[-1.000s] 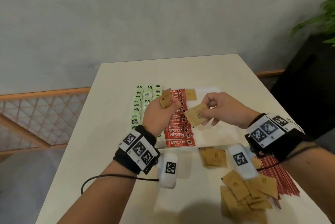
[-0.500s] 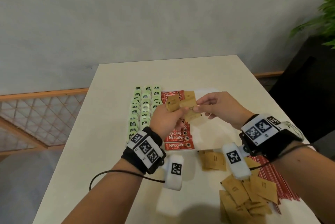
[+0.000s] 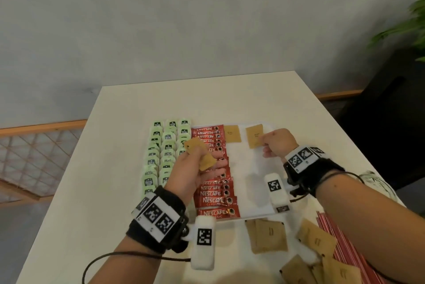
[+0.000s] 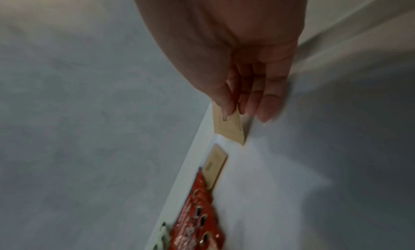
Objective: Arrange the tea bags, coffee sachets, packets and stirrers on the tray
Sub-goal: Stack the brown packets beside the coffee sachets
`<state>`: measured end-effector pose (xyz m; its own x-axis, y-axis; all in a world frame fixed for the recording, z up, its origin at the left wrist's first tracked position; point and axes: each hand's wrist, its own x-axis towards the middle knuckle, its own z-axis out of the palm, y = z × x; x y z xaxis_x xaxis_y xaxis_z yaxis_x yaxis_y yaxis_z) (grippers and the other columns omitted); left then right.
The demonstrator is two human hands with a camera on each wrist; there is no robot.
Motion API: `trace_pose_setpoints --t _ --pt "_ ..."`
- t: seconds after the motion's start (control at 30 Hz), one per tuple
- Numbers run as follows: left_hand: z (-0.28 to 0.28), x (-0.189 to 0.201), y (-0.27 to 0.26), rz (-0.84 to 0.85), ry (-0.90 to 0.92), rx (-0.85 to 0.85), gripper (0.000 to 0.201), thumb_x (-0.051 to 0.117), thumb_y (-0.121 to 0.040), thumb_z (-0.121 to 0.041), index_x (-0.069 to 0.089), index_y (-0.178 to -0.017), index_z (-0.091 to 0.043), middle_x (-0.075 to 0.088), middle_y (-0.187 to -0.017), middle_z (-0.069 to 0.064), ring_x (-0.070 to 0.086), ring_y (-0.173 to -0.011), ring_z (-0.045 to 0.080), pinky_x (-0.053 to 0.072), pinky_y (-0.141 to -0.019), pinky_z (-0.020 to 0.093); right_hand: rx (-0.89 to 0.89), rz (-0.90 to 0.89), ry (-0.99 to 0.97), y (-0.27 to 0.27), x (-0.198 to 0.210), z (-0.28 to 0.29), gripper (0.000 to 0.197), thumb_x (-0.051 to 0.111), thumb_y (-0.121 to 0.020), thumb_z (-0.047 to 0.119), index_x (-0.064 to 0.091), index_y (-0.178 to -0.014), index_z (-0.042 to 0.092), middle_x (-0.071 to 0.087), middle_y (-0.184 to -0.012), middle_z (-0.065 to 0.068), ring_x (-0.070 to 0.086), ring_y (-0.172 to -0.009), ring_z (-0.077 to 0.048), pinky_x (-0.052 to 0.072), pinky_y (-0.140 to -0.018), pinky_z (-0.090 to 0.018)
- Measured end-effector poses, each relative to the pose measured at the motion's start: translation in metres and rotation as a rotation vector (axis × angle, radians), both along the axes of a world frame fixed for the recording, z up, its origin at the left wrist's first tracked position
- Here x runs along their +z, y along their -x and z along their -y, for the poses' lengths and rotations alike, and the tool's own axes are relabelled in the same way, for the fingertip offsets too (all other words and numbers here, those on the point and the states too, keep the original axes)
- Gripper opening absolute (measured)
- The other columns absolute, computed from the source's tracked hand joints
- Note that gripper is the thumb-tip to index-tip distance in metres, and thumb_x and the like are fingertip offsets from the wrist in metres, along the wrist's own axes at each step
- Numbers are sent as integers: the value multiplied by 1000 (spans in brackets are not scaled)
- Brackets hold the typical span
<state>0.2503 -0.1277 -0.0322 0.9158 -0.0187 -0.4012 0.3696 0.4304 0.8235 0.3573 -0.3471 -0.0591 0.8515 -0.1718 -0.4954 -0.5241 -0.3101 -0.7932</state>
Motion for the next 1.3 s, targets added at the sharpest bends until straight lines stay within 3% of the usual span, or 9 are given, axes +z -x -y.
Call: trace_pose_setpoints --t 0.13,0.27,0.4,0.6,0.77,0.83,1.0,1.2,1.3 --pt "-9 0 -3 -52 213 -47 30 32 -102 -3 43 -130 -5 68 -116 23 69 -104 36 60 -80 39 -49 -16 83 -22 -19 -8 22 66 -90 16 62 -78 -1 61 -67 -15 58 -54 -26 60 -75 -47" --pt "-17 -2 -5 -31 94 -95 27 37 -103 -6 52 -125 -1 69 -117 18 68 -108 30 59 -85 39 -5 7 185 -30 -23 -14 25 68 -88 23 64 -83 -1 69 -78 -18 63 -56 -29 60 -72 -51" --pt "-21 -4 -3 -12 22 -120 27 41 -103 -9 55 -125 -3 71 -116 14 68 -108 28 58 -86 39 22 9 209 -34 -24 -15 26 71 -87 23 61 -75 2 69 -79 -18 61 -55 -28 60 -72 -50" --pt "-25 -4 4 -31 31 -172 29 54 -95 -9 57 -125 -5 71 -113 16 70 -103 30 61 -78 33 54 -28 214 -35 -18 -18 32 74 -85 24 57 -68 3 64 -70 -15 58 -52 -23 60 -70 -44" --pt "-21 1 11 -25 31 -183 32 60 -91 -5 59 -123 -5 72 -111 16 71 -100 29 61 -74 30 90 126 281 -14 -9 -15 43 67 -88 40 49 -63 9 53 -60 -12 55 -52 -26 54 -69 -39" --pt "-19 4 14 -22 49 -203 33 59 -91 2 58 -123 -5 72 -111 17 71 -101 29 61 -73 29 74 205 226 3 -8 -17 42 63 -89 42 50 -68 8 48 -60 -9 49 -53 -25 47 -64 -38" --pt "-7 9 20 -35 84 -227 34 53 -93 7 54 -126 -1 70 -114 20 71 -101 32 61 -77 34 152 212 -96 57 12 -29 31 60 -93 38 65 -96 7 63 -87 -3 49 -60 -15 42 -58 -26" --pt "12 12 31 3 23 -166 25 55 -97 -8 62 -121 -12 73 -111 11 71 -100 26 62 -72 32 284 278 -180 104 37 -34 40 66 -86 48 68 -92 9 66 -80 2 54 -60 -11 44 -58 -25" --pt "20 16 38 21 -5 -101 18 59 -95 -12 67 -110 -17 74 -106 2 68 -100 16 57 -78 30 324 296 -172 120 39 -36 35 74 -81 43 67 -95 11 68 -82 2 55 -61 -10 46 -59 -25"
